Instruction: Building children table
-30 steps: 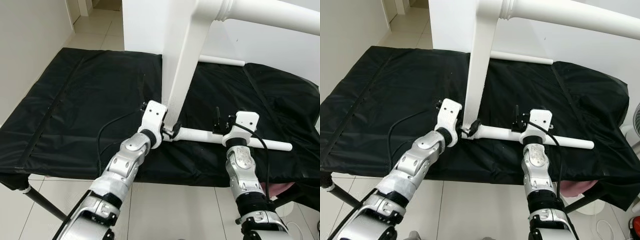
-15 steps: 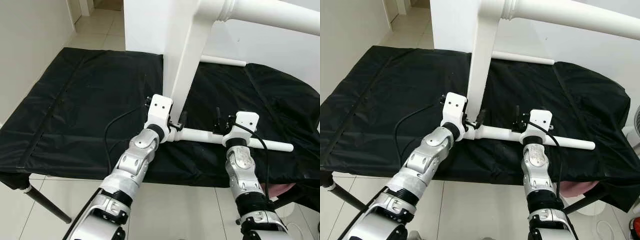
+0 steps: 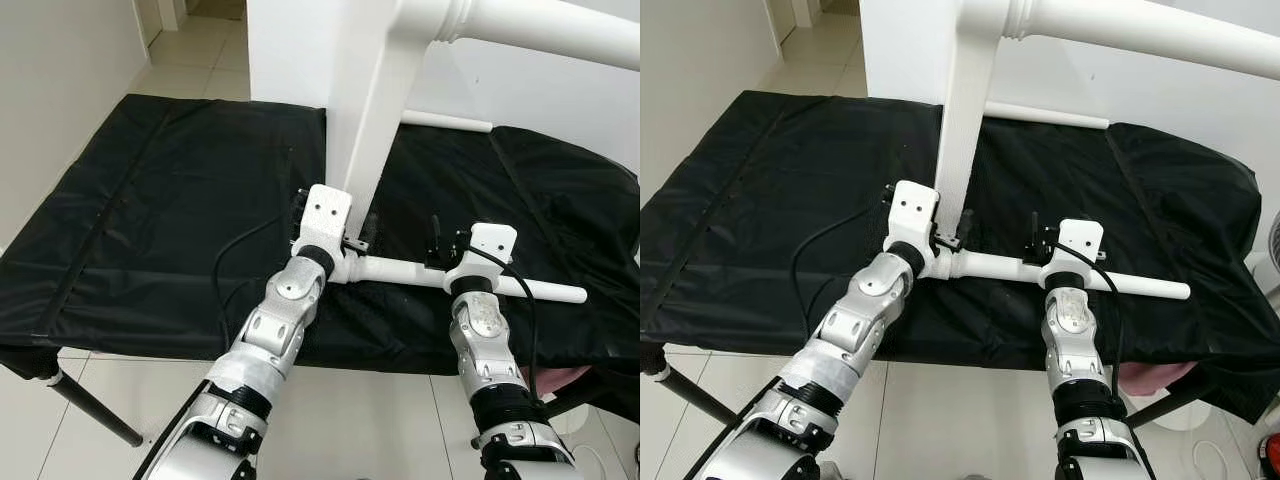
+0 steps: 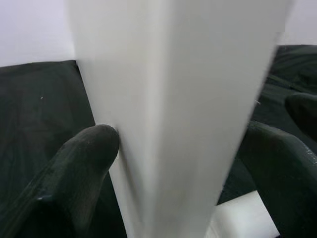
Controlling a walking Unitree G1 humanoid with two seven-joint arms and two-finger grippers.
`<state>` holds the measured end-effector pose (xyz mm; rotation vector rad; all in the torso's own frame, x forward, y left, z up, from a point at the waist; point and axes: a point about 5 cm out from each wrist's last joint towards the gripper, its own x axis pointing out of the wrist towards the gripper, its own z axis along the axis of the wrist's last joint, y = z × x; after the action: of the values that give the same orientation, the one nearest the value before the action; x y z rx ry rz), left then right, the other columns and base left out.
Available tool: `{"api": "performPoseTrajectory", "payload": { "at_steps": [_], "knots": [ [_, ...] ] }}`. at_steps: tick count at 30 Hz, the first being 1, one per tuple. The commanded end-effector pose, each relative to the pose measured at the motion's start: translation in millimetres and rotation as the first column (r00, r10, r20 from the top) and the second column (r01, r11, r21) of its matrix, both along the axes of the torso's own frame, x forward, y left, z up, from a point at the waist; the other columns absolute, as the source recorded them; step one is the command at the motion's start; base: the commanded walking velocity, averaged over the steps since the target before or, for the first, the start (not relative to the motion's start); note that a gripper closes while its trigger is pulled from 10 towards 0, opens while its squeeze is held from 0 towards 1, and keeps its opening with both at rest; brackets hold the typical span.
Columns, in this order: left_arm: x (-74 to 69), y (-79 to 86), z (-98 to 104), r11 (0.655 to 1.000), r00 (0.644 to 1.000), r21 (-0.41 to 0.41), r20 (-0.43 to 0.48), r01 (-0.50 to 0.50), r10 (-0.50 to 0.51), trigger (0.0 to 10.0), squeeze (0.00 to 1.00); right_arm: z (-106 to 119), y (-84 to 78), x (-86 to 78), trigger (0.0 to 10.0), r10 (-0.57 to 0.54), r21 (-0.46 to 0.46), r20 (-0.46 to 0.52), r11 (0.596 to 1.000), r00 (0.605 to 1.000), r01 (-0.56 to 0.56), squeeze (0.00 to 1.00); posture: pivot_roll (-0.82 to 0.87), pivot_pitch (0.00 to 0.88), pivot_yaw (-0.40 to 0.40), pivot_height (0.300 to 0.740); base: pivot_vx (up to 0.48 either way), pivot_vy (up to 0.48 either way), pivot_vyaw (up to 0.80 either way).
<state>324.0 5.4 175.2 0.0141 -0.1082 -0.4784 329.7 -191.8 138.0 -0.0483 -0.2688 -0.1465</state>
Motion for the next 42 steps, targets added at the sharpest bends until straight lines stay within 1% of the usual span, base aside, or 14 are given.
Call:
{"api": "performPoseTrajectory", "payload": {
  "at_steps": [1, 10, 11, 12, 13, 16, 17, 19, 23, 26, 35, 36, 37, 42],
  "knots": [
    [-9.2, -20.4, 9.9, 0.993, 0.996, -0.079, 0.015, -0.091, 0.092, 10.0, 0.00, -0.4, -0.1, -0.3, 10.0, -0.010, 0.003, -0.005, 1.000, 1.000, 0.010, 0.00, -0.05, 0.000, -0.044, 0.740, 0.000, 0.000, 0.00],
    [-9.4, -25.4, 21.9, 0.989, 0.986, -0.042, 0.088, -0.141, 0.145, 10.0, 0.00, -2.5, 0.5, -1.8, 10.0, -0.020, 0.010, -0.009, 1.000, 1.000, 0.020, 0.00, -0.05, 0.000, -0.031, 0.740, 0.000, 0.000, 0.00],
    [-7.2, -25.1, 25.9, 0.984, 0.979, -0.031, 0.102, -0.174, 0.176, 10.0, 0.00, -2.8, 0.8, -2.1, 10.0, -0.022, 0.011, -0.009, 1.000, 1.000, 0.022, 0.00, -0.05, 0.000, -0.031, 0.740, 0.000, 0.000, 0.00],
    [-7.2, -25.1, 25.9, 0.984, 0.979, -0.031, 0.102, -0.174, 0.176, 10.0, 0.00, -2.8, 0.8, -2.1, 10.0, -0.022, 0.011, -0.009, 1.000, 1.000, 0.022, 0.00, -0.05, 0.000, -0.031, 0.740, 0.000, 0.000, 0.00],
    [-4.2, -24.7, 30.3, 0.979, 0.972, -0.024, 0.111, -0.204, 0.206, 10.0, 0.00, -3.3, 1.1, -2.2, 10.0, -0.024, 0.012, -0.010, 1.000, 1.000, 0.024, 0.00, -0.05, 0.000, -0.027, 0.740, 0.000, 0.000, 0.00],
    [-1.5, -24.4, 34.7, 0.973, 0.965, -0.019, 0.121, -0.230, 0.231, 10.0, 0.00, -3.6, 1.4, -2.4, 10.0, -0.025, 0.013, -0.011, 1.000, 1.000, 0.026, 0.00, -0.05, 0.000, -0.027, 0.740, 0.000, 0.000, 0.00],
    [4.0, -25.5, 44.1, 0.961, 0.951, -0.017, 0.135, -0.277, 0.277, 10.0, 0.00, -4.2, 1.5, -2.8, 10.0, -0.028, 0.013, -0.012, 1.000, 1.000, 0.028, 0.00, -0.05, 0.000, -0.027, 0.740, 0.000, 0.000, 0.00],
    [4.0, -25.5, 44.1, 0.961, 0.951, -0.017, 0.135, -0.277, 0.277, 10.0, 0.00, -4.2, 1.5, -2.8, 10.0, -0.028, 0.013, -0.012, 1.000, 1.000, 0.028, 0.00, -0.05, 0.000, -0.027, 0.740, 0.000, 0.000, 0.00],
    [8.6, -28.7, 52.6, 0.945, 0.934, 0.007, 0.154, -0.326, 0.321, 10.0, 0.00, -4.5, 1.5, -3.0, 10.0, -0.030, 0.012, -0.012, 0.999, 0.999, 0.030, 0.00, -0.05, 0.000, -0.026, 0.740, 0.000, 0.000, 0.00],
    [9.9, -30.7, 56.5, 0.944, 0.932, 0.002, 0.161, -0.330, 0.325, 10.0, 0.00, -4.5, 1.8, -3.2, 10.0, -0.030, 0.012, -0.011, 0.999, 0.999, 0.030, 0.00, -0.06, 0.000, -0.025, 0.740, 0.000, 0.000, 0.00],
    [9.3, -30.2, 55.4, 0.941, 0.929, 0.012, 0.163, -0.337, 0.331, 10.0, 0.00, -5.5, 0.9, -3.7, 10.0, -0.033, 0.011, -0.015, 0.999, 0.999, 0.033, 0.00, -0.05, 0.000, -0.030, 0.740, 0.000, 0.000, 0.00],
    [9.8, -30.6, 58.1, 0.930, 0.919, 0.021, 0.162, -0.367, 0.359, 10.0, 0.00, -5.7, 0.6, -3.2, 10.0, -0.035, 0.011, -0.018, 0.999, 0.999, 0.035, 0.00, -0.05, 0.000, -0.031, 0.740, 0.000, 0.000, 0.00],
    [9.8, -30.6, 58.1, 0.930, 0.919, 0.021, 0.162, -0.367, 0.359, 10.0, 0.00, -5.7, 0.6, -3.2, 10.0, -0.035, 0.011, -0.018, 0.999, 0.999, 0.035, 0.00, -0.05, 0.000, -0.031, 0.740, 0.000, 0.000, 0.00],
    [10.2, -32.3, 65.5, 0.907, 0.896, 0.011, 0.155, -0.422, 0.415, 10.0, 0.00, -5.0, 0.9, -2.5, 10.0, -0.034, 0.010, -0.017, 0.999, 0.999, 0.035, 0.00, -0.05, 0.000, -0.033, 0.740, 0.000, 0.000, 0.00]
  ]
}}
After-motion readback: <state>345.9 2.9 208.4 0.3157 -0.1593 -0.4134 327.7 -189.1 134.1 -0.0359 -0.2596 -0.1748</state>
